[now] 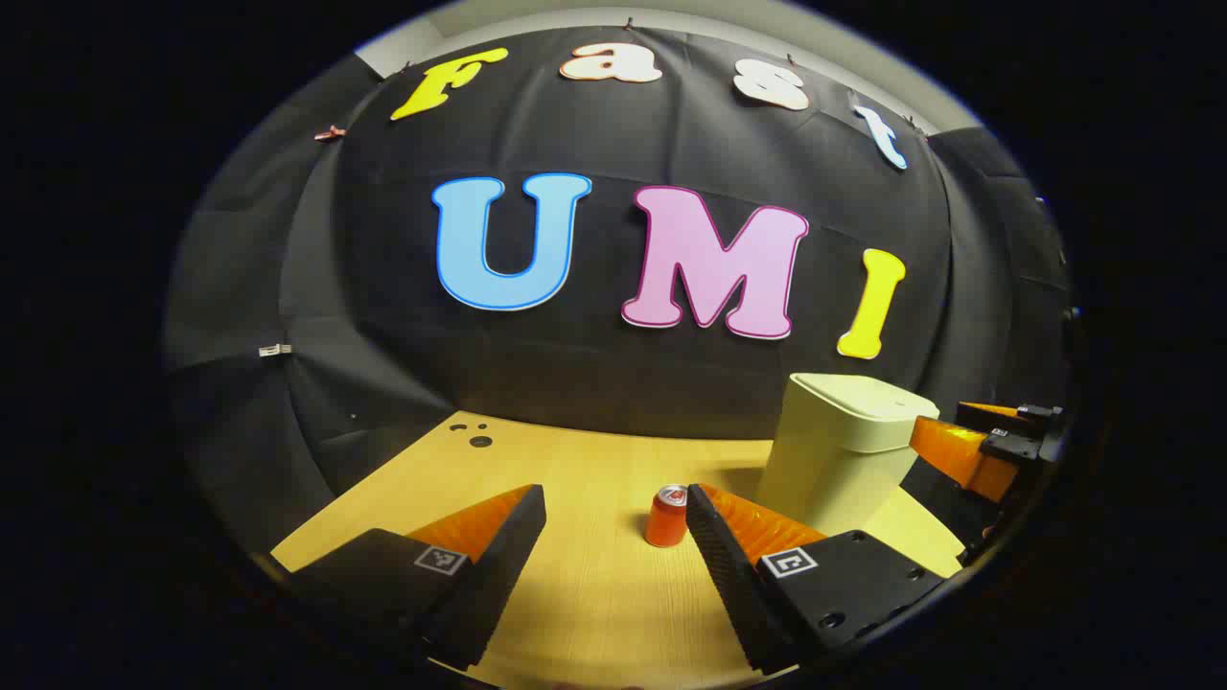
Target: Press the lid of the desktop garbage bin to open it, pick up the crumpled paper on the desktop and throw it into the bin, then pick up the pop can on the desktop and drop it into the bin, and finally close the garbage bin lid.
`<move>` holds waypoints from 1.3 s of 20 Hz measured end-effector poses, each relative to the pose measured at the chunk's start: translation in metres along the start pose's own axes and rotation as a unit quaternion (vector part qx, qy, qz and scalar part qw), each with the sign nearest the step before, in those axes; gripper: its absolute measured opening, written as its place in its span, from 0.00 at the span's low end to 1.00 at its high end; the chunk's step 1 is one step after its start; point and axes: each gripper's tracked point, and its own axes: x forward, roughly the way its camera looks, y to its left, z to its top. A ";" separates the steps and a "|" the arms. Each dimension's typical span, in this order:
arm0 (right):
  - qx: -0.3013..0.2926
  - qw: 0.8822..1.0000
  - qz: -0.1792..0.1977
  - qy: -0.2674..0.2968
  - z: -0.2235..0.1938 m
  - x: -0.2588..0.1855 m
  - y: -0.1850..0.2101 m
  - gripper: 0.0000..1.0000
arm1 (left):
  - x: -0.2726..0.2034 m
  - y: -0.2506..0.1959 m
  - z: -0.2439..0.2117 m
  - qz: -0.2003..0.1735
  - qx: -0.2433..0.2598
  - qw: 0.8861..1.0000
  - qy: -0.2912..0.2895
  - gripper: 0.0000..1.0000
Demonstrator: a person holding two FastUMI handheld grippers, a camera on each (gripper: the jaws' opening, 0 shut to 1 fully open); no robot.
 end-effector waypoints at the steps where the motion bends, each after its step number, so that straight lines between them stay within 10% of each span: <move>1: 0.000 1.000 -0.002 0.002 -0.001 0.002 -0.001 0.98 | 0.003 0.002 -0.001 0.000 0.004 1.000 0.000 0.95; 26: 0.012 1.000 -0.017 0.021 -0.013 0.015 -0.006 0.98 | 0.020 -0.022 -0.010 -0.050 0.018 0.998 0.018 0.95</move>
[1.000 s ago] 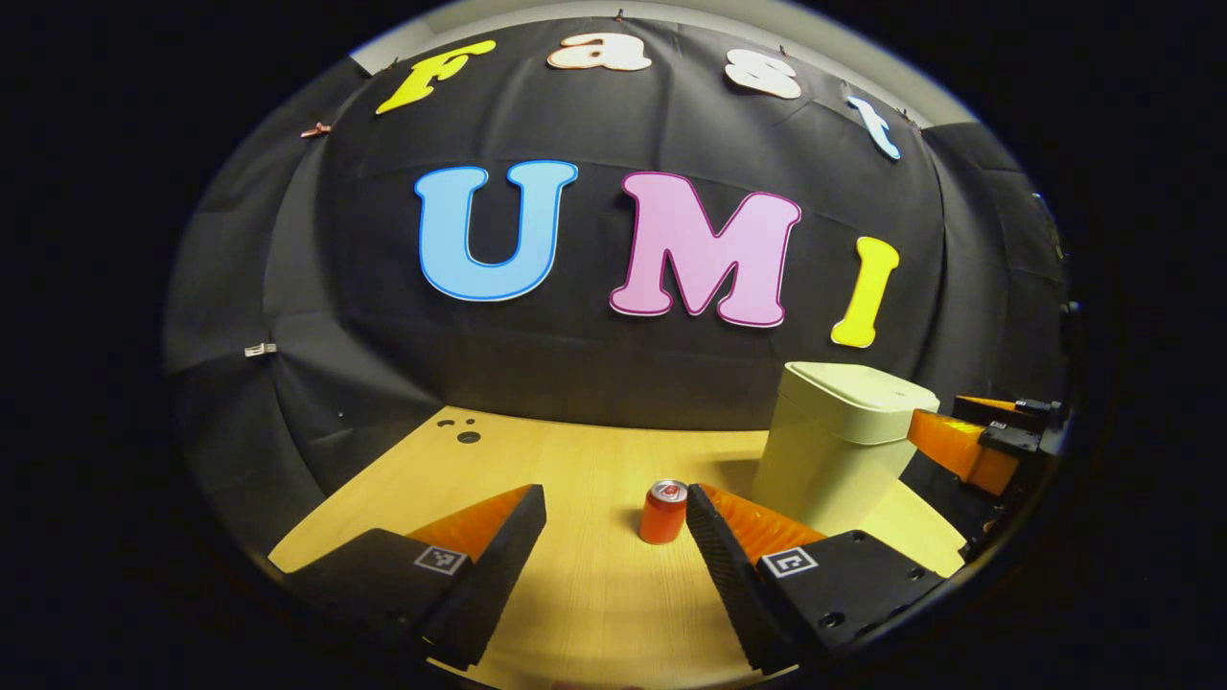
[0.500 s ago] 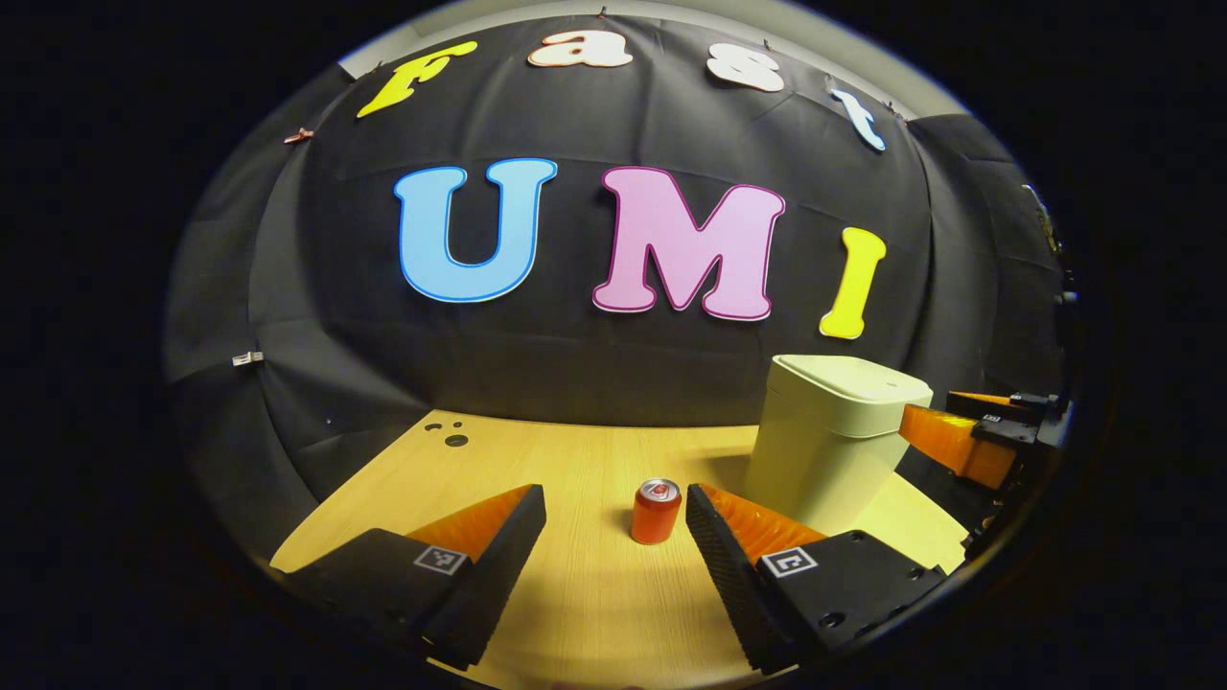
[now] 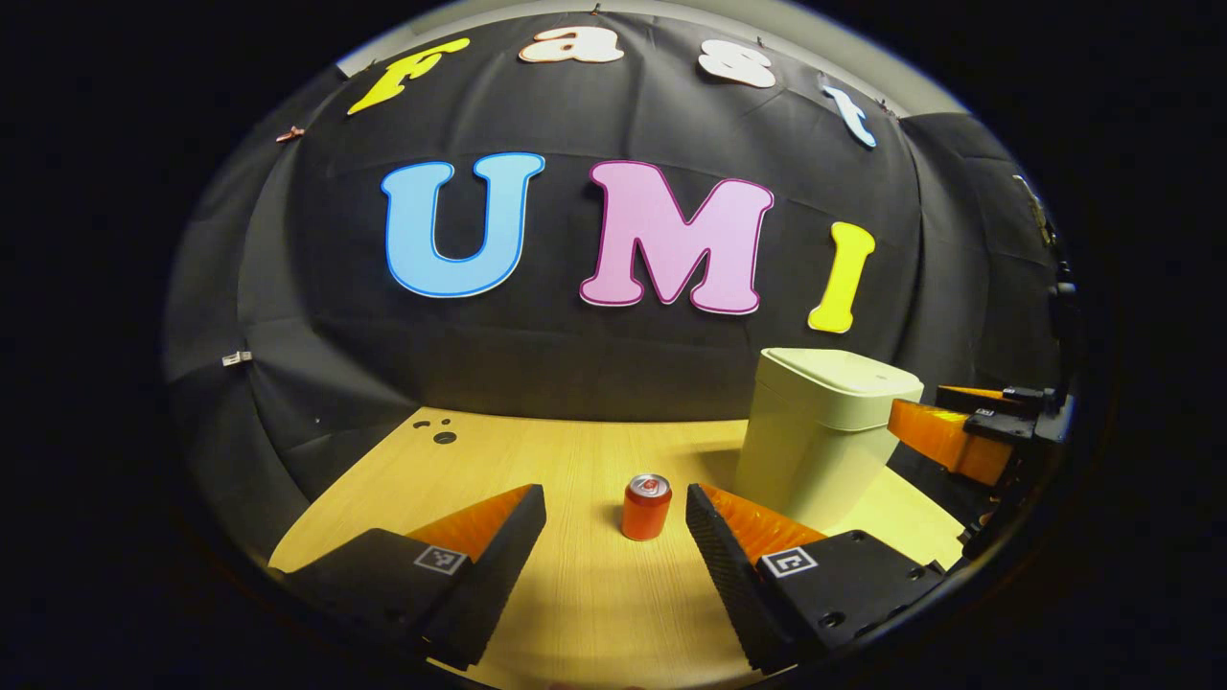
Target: Press the lid of the desktop garbage bin to open it, pick up the crumpled paper on the desktop and throw it into the bin, then pick up the pop can on the desktop and drop it into the bin, and finally close the garbage bin lid.
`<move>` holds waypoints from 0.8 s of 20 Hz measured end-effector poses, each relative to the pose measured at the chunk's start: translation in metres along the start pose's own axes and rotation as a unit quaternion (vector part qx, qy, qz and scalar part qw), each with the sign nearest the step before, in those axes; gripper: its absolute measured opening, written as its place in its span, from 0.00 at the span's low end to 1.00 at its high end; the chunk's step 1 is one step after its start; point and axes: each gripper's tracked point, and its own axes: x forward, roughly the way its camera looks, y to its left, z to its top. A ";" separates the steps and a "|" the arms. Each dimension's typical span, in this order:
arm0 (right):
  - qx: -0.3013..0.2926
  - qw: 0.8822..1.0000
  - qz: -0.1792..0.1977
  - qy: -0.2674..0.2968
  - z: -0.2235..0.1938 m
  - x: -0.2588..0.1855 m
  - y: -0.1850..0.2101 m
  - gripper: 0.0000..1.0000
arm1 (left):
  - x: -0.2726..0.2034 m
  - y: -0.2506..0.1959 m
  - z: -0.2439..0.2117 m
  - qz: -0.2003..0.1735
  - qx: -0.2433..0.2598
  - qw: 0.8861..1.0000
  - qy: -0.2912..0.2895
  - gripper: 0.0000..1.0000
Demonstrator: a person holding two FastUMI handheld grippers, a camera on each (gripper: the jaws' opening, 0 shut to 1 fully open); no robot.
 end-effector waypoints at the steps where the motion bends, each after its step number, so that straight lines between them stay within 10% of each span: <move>1: 0.001 1.000 0.000 0.000 0.002 0.001 0.000 0.98 | 0.001 0.001 -0.002 0.000 0.001 1.000 0.000 0.95; 8: -0.009 1.000 0.000 -0.010 0.009 0.003 0.002 0.94 | 0.004 0.001 0.004 0.002 0.003 1.000 -0.005 0.95; 16: -0.034 0.999 -0.001 -0.027 0.020 0.001 0.002 0.53 | 0.002 -0.005 0.004 -0.007 0.009 1.000 -0.004 0.95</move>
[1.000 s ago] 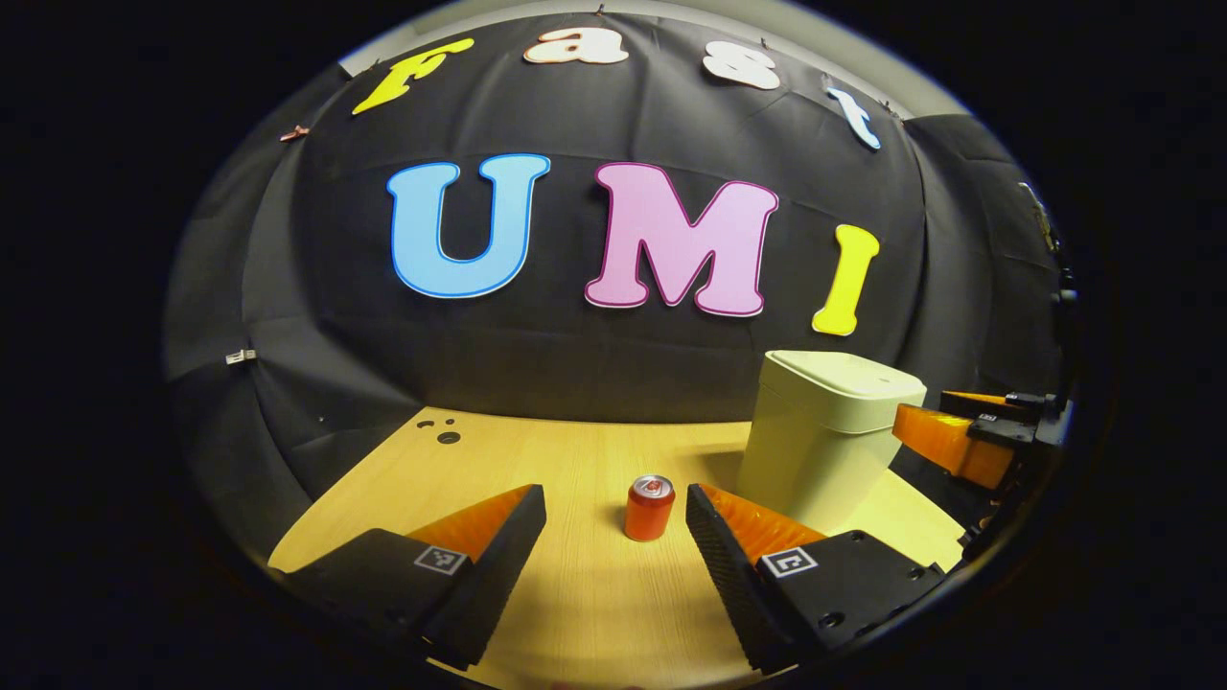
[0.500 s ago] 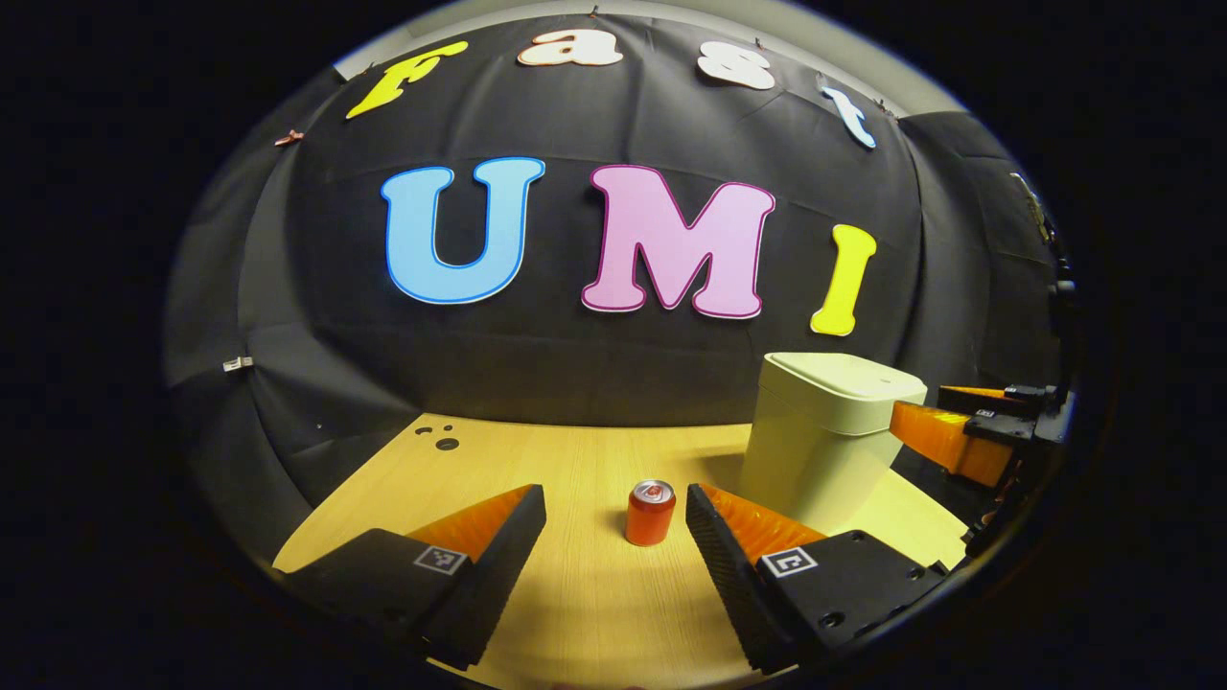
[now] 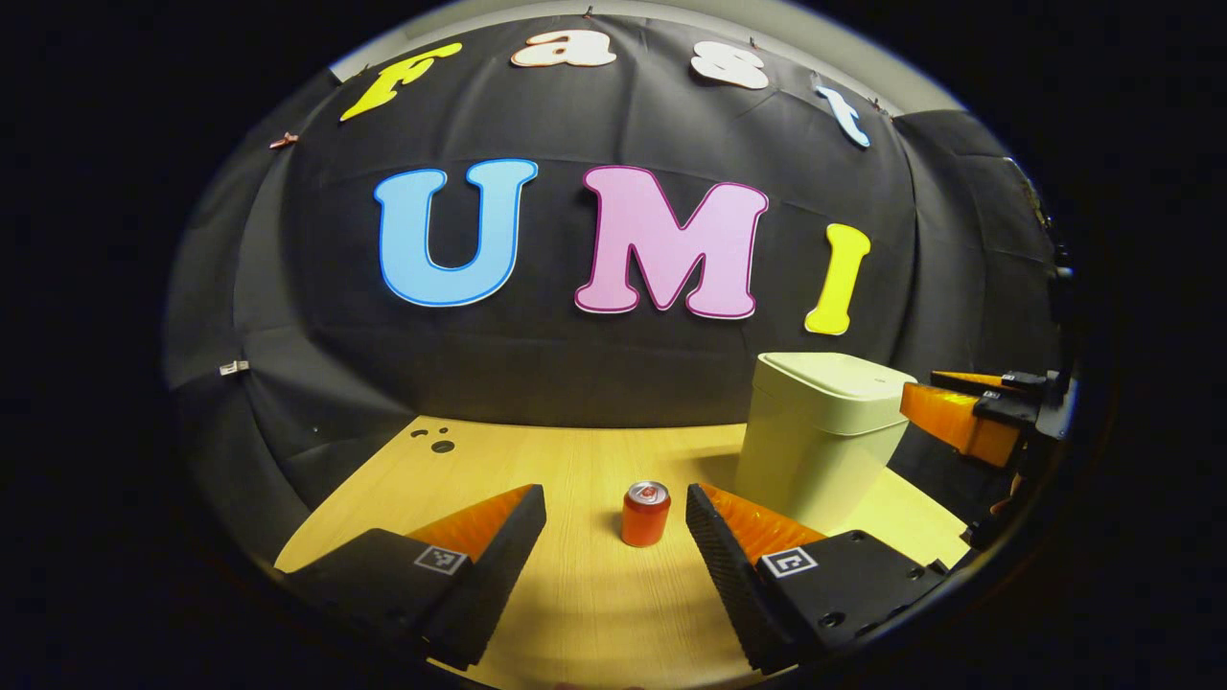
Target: Press the lid of the desktop garbage bin to open it, pick up the crumpled paper on the desktop and throw it into the bin, then pick up the pop can on the desktop and drop it into the bin, and finally close the garbage bin lid.
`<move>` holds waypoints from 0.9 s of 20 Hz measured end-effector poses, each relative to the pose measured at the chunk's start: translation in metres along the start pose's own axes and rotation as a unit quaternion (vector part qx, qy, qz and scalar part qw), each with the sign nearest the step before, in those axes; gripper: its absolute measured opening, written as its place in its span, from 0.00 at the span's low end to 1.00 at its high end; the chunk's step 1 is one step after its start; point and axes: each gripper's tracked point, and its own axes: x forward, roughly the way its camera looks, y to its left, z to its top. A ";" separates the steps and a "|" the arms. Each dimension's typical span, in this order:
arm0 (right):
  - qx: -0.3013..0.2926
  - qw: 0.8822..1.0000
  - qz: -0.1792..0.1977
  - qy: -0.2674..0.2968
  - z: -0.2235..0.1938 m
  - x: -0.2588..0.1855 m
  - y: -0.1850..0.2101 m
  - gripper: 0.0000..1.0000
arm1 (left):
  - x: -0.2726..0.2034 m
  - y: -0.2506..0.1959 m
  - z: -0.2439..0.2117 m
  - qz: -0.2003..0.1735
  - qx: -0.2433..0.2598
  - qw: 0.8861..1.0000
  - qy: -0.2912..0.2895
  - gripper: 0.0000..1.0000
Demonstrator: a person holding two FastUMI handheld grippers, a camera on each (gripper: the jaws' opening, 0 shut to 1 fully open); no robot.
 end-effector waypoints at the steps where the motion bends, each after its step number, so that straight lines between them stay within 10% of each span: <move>1: 0.001 1.000 0.001 0.002 -0.002 0.001 0.000 0.45 | 0.000 -0.001 -0.001 -0.001 0.000 1.000 0.001 0.95; 7: 0.006 1.000 0.006 -0.006 0.004 -0.003 -0.002 0.09 | -0.003 -0.008 -0.003 -0.009 0.005 1.000 0.003 0.95; 18: 0.021 0.998 0.058 0.017 -0.002 -0.002 0.012 0.05 | -0.005 -0.011 -0.007 -0.006 0.005 1.000 0.008 0.95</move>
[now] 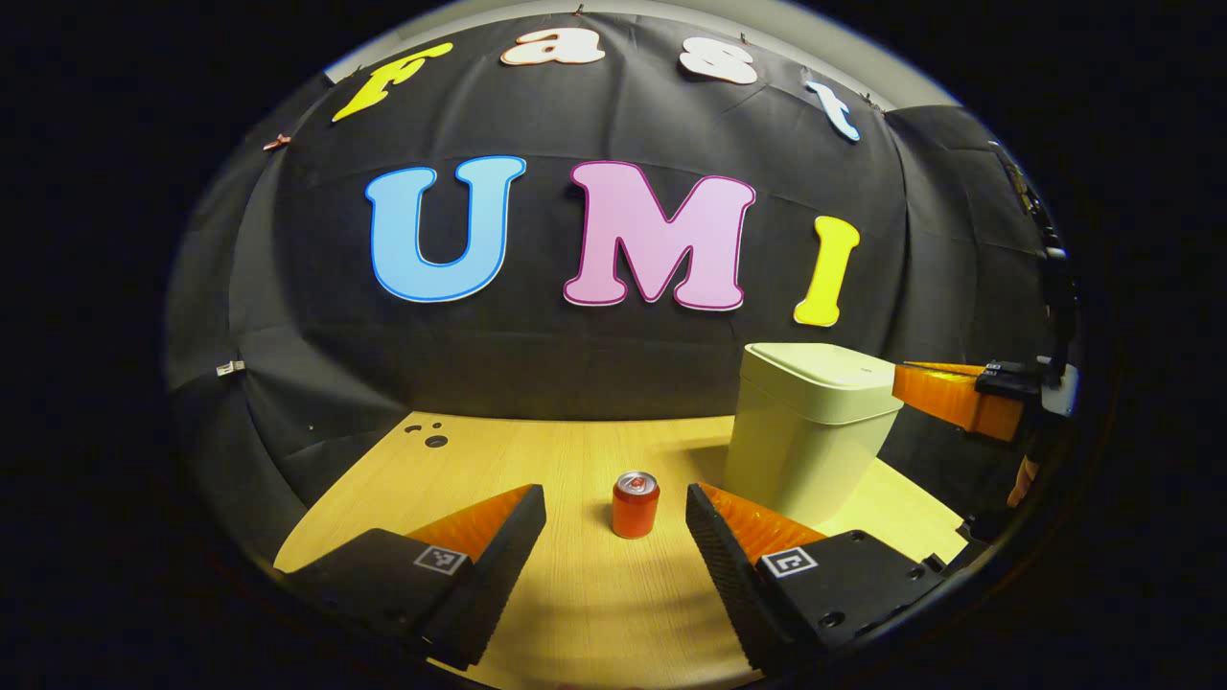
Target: Press the lid of the desktop garbage bin to open it, pick up the crumpled paper on the desktop and throw it into the bin, then pick up the pop can on the desktop and drop it into the bin, and finally close the garbage bin lid.
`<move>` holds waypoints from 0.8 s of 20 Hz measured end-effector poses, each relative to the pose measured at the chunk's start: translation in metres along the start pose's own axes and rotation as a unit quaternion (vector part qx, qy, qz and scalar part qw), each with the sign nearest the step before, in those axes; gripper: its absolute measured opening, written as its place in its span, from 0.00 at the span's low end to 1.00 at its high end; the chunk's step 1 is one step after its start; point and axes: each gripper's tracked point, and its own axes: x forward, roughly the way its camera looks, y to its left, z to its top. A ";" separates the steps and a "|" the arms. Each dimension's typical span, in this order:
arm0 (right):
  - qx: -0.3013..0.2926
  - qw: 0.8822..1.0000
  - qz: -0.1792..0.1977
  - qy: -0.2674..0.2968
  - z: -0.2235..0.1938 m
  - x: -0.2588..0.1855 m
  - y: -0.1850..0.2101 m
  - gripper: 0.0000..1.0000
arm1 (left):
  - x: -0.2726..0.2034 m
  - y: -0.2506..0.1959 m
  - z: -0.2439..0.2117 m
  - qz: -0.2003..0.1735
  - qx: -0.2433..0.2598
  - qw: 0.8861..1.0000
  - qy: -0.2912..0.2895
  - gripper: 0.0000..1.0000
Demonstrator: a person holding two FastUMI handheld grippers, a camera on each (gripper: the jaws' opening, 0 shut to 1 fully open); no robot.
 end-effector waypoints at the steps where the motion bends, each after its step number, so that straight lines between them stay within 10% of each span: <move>1: 0.002 1.000 -0.001 0.001 0.001 0.001 -0.002 0.05 | 0.000 -0.001 -0.001 -0.001 -0.001 1.000 0.001 0.95; 16: 0.003 1.000 -0.017 0.008 0.031 0.045 -0.056 0.05 | 0.009 0.011 -0.004 0.014 0.004 1.000 0.011 0.95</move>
